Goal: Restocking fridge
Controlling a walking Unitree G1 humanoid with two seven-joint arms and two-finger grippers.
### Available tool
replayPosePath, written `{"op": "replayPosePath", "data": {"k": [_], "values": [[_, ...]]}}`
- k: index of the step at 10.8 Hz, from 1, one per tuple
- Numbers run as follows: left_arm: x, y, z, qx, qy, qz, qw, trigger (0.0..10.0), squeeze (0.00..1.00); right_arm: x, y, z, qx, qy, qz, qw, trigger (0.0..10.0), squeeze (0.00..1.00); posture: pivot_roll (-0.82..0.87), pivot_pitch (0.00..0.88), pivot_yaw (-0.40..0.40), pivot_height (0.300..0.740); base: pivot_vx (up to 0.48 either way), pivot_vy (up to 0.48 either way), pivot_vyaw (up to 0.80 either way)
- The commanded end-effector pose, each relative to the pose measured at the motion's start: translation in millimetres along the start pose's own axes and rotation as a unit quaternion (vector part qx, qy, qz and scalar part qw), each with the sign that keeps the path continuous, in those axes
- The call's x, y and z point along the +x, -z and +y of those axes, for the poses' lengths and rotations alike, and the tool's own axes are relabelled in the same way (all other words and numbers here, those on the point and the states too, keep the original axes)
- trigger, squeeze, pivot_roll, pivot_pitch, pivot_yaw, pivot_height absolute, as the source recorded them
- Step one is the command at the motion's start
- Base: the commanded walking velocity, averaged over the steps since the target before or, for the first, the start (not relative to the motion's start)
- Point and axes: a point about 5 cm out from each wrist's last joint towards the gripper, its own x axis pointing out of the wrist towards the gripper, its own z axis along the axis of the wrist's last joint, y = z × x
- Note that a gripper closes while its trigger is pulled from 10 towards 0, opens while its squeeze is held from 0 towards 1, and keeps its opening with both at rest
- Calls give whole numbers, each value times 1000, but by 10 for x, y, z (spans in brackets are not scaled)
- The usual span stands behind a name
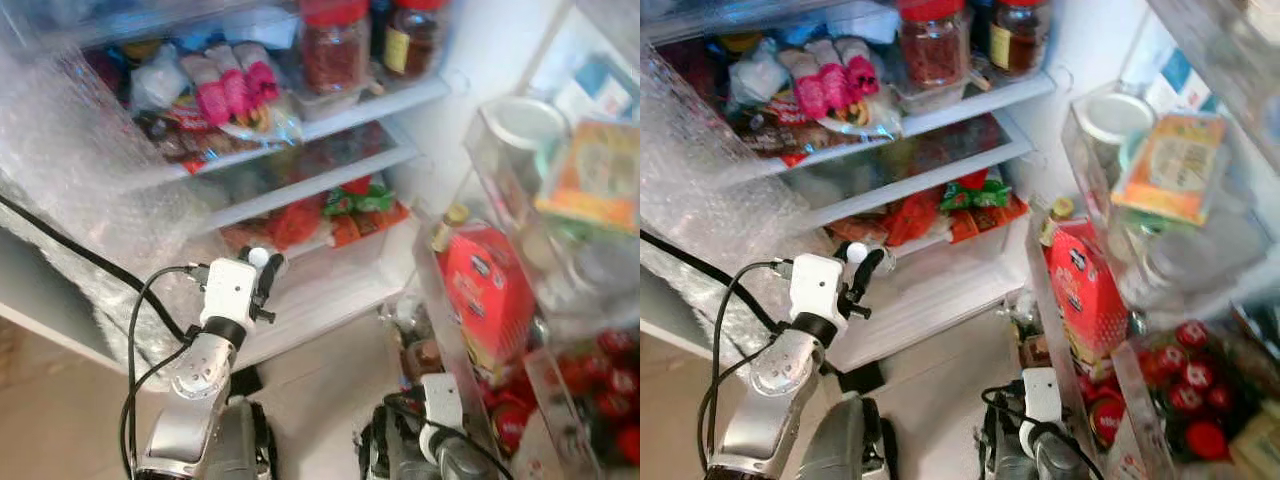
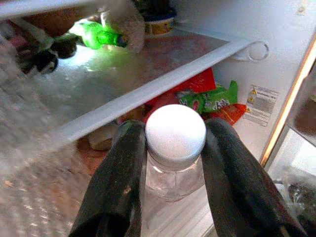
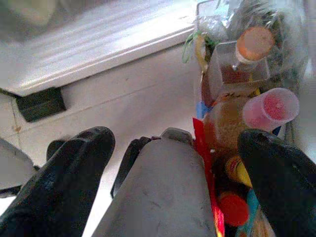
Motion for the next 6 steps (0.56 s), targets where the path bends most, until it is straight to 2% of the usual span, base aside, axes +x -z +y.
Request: {"op": "replayPosePath", "data": {"k": [1,6], "values": [[-11,29,-15,-1,3,8,1000,10000,0,-119,373,46,3,-7,67,998,10000,0,-34,249,8,612,0,0,0],[34,18,-20,-5,7,3,1000,10000,0,-109,353,32,5,-5,69,998,10000,0,-36,247,6,612,0,0,0]]}}
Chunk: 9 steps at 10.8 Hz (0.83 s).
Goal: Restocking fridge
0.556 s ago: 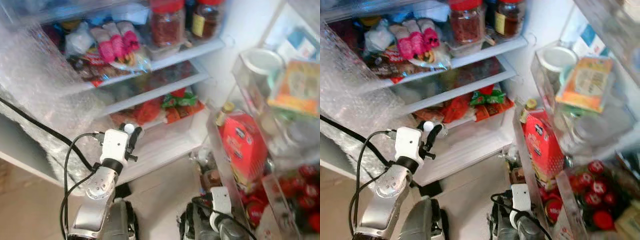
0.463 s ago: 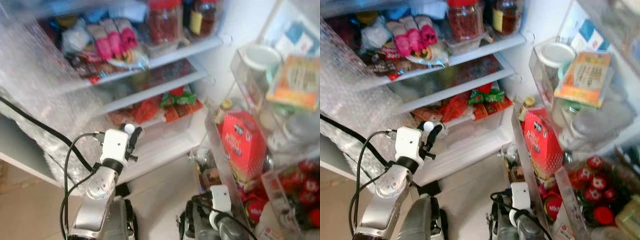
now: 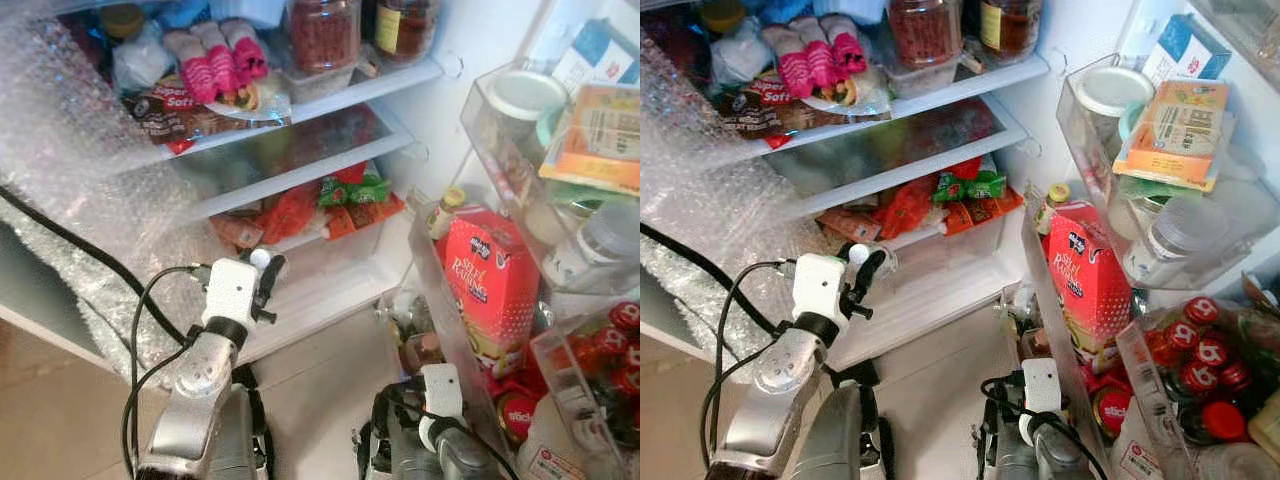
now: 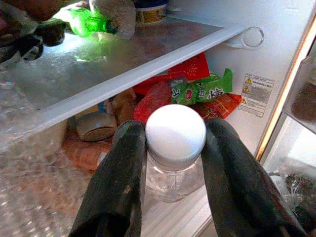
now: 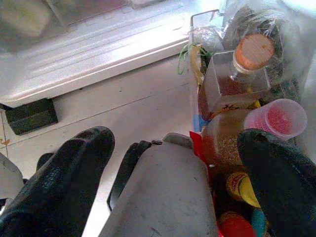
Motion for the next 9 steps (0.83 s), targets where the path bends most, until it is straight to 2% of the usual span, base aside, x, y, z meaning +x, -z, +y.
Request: {"op": "replayPosePath", "data": {"k": [1,3,9], "values": [[23,-17,-4,0,3,-4,1000,10000,0,-148,443,38,12,-5,92,996,10000,0,-37,251,6,612,0,0,0],[29,-18,-12,1,7,-5,1000,10000,0,-155,455,28,13,-4,93,996,10000,0,-38,253,6,612,0,0,0],[31,-1,-23,6,13,-2,1000,10000,0,-155,452,23,13,-6,93,996,10000,0,-37,263,5,612,249,0,0]]}}
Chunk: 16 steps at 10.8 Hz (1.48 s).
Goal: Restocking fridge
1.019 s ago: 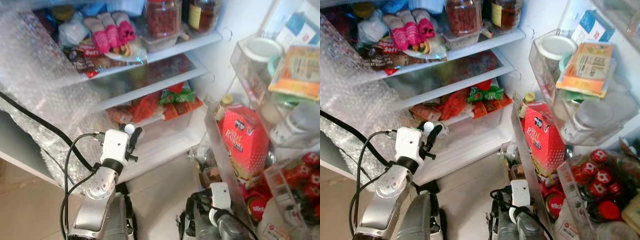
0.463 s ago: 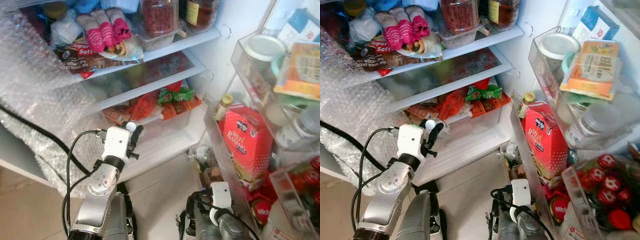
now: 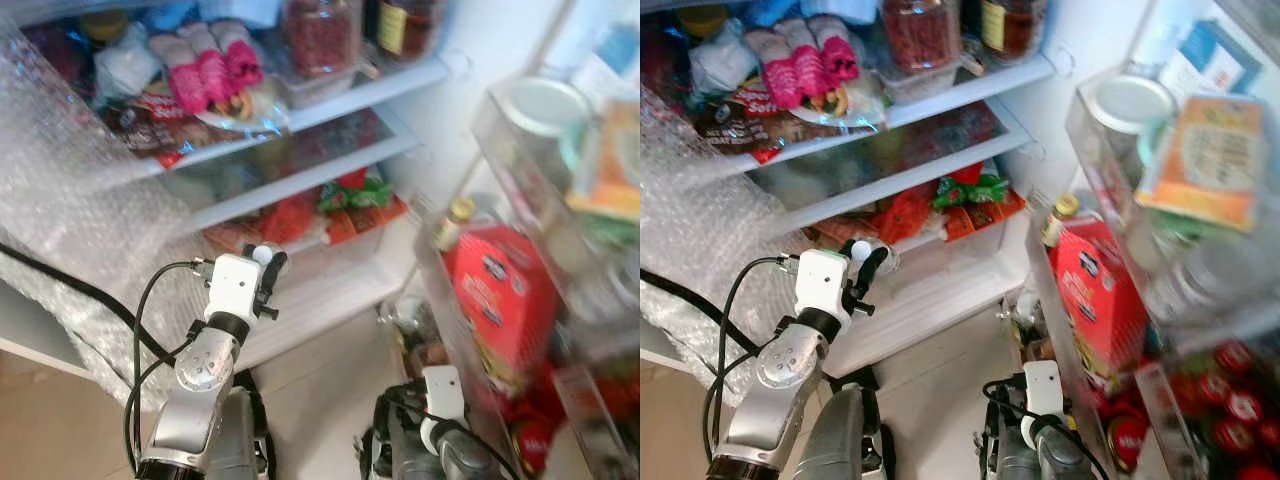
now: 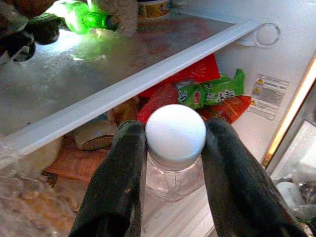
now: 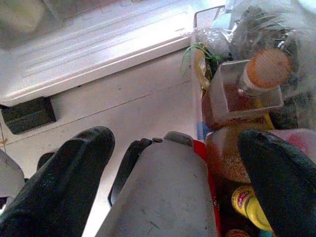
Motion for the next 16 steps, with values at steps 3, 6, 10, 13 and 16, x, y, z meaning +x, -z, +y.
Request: {"op": "replayPosePath", "data": {"k": [3,6,10,13,16], "values": [[-16,20,-38,4,13,0,1000,10000,0,-134,414,41,9,-6,81,997,10000,0,-37,263,4,612,266,0,0],[-18,19,-37,4,13,-1,1000,10000,0,-131,411,50,9,-6,81,997,10000,0,-35,264,5,612,270,0,0],[-18,15,-41,4,15,-1,1000,10000,0,-129,412,71,8,-9,82,997,10000,0,-34,262,5,612,276,0,0],[-20,15,-51,8,17,-2,1000,10000,0,-131,419,77,7,-10,83,996,10000,0,-35,261,5,612,296,0,0],[-20,13,-56,8,18,-4,1000,10000,0,-130,418,80,6,-11,83,996,10000,0,-36,257,4,612,317,0,0]]}}
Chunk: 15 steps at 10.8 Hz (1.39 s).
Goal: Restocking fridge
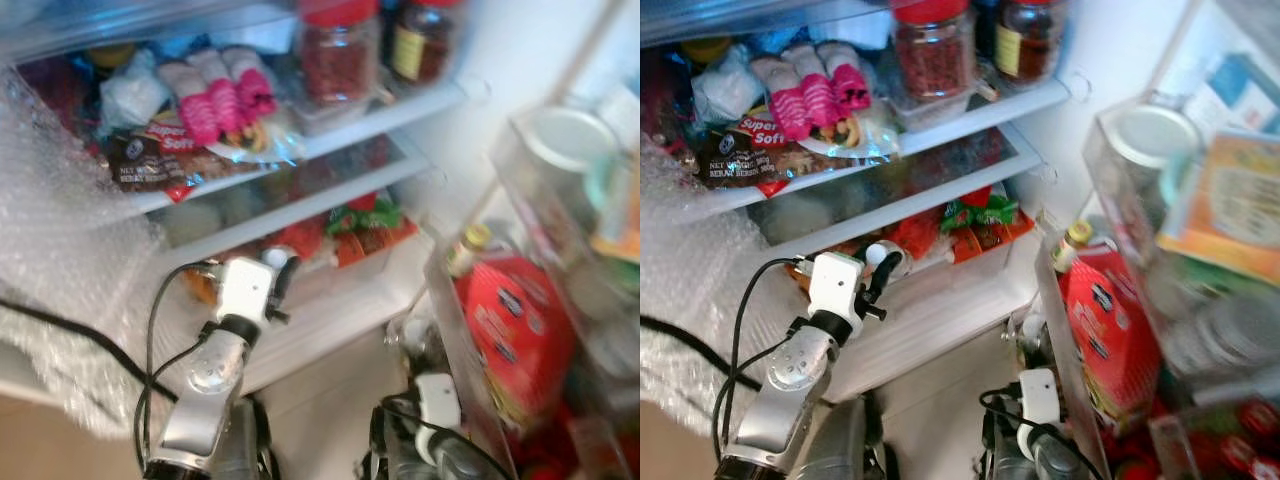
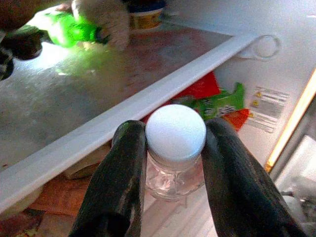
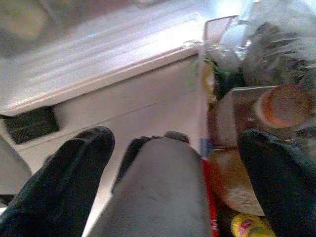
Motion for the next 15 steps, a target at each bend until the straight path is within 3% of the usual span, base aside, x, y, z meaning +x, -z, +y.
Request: {"op": "replayPosePath", "data": {"k": [1,5,7,10,12,15], "values": [[-26,4,46,6,-8,-2,1000,10000,0,-87,305,43,7,-4,59,998,10000,0,-36,257,4,612,330,0,0],[-36,-43,-3,13,12,-16,1000,10000,0,-90,316,53,6,-6,61,998,10000,0,-37,252,3,612,248,0,0],[-79,-148,-84,70,53,-44,995,10000,0,-97,333,53,6,-6,64,998,10000,0,-35,260,2,612,0,0,0],[-72,-354,-189,171,111,-104,973,10000,0,-96,334,56,6,-7,65,998,10000,0,-36,265,1,612,0,0,0],[-86,-427,-211,197,114,-128,965,10000,0,-95,330,56,6,-6,64,998,10000,0,-35,266,2,612,0,0,0],[-92,-434,-213,203,113,-132,964,10000,0,-94,330,57,7,-6,64,998,10000,0,-35,266,2,612,0,0,0]]}}
